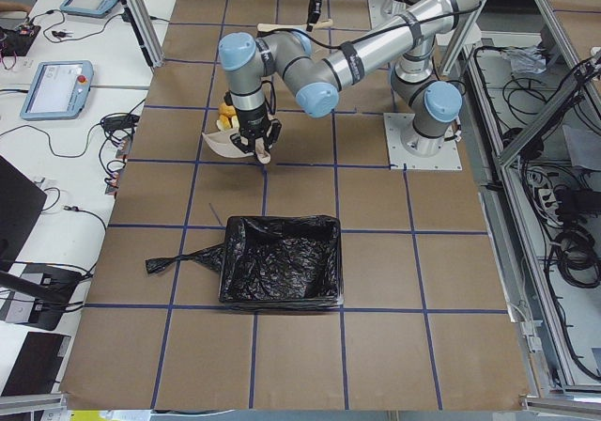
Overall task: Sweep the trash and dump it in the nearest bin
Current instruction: 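Lift the dustpan with the left gripper and set it beside the scraps, then sweep the potato and scraps into the dustpan with the right-held brush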
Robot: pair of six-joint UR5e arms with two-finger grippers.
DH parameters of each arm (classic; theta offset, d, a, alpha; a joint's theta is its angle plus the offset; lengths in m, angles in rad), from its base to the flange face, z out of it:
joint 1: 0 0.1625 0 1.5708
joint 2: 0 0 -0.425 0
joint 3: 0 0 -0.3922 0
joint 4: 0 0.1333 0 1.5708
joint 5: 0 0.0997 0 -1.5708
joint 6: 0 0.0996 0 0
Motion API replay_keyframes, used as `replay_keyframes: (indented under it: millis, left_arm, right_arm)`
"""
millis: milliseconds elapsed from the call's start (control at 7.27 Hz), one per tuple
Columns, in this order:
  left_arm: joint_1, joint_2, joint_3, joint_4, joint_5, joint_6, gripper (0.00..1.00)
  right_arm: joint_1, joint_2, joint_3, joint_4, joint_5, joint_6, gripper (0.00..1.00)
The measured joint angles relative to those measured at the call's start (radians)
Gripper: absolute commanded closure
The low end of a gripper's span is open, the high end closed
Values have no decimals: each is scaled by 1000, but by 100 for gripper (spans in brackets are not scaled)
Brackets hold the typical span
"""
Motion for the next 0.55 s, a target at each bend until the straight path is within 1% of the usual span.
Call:
replay_keyframes:
  millis: [275, 550]
  left_arm:
    - [1, -83, 17, 66, 0, 39, 100]
    - [-3, -122, 17, 93, -5, 51, 100]
  right_arm:
    - [-16, 158, -188, 20, 5, 0, 92]
    - [-18, 325, -397, 52, 7, 6, 91]
